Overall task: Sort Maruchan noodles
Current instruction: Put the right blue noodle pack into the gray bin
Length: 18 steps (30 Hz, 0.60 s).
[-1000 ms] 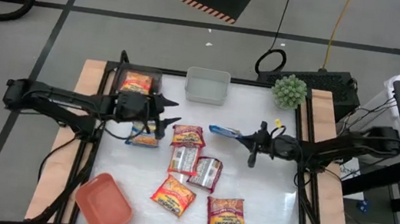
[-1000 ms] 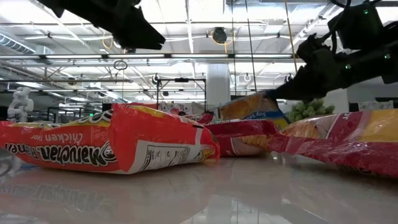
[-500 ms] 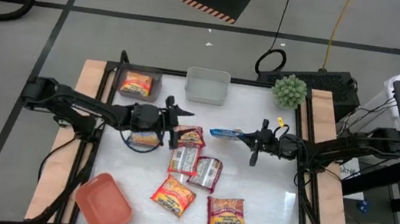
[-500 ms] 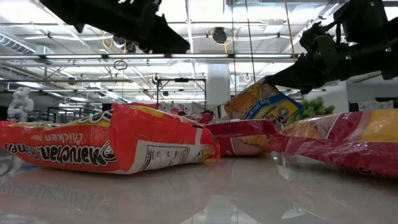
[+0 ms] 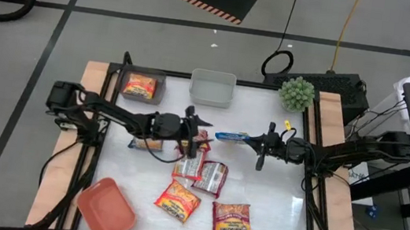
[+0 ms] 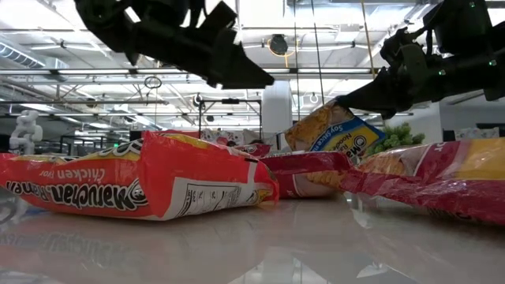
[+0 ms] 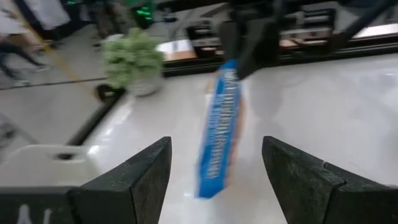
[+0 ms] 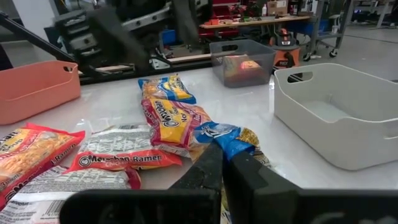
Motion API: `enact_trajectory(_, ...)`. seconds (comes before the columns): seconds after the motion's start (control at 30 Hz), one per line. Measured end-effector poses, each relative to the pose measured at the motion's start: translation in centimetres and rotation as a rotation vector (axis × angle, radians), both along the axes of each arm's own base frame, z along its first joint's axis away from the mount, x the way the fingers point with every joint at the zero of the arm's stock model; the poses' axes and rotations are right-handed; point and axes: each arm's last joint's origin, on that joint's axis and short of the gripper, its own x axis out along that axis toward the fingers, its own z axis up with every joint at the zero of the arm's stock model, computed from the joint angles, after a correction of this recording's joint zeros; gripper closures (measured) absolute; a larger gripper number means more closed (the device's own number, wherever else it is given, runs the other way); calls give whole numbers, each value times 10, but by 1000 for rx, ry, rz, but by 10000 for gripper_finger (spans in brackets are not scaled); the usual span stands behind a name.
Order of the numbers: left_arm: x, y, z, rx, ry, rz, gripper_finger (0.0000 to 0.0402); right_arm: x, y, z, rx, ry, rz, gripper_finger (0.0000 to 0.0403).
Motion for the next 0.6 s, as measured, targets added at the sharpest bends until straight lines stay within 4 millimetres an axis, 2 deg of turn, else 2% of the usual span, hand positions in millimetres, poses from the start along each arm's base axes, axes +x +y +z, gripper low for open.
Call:
enact_trajectory(0.3, 33, -1, -24, -26, 66, -51, 138, 0, 0, 0, 0, -1, 3, 403)
enact_trajectory(0.6, 43, 8, -44, -43, 119, -28, 49, 0, 0, 0, 2, 0, 12, 403)
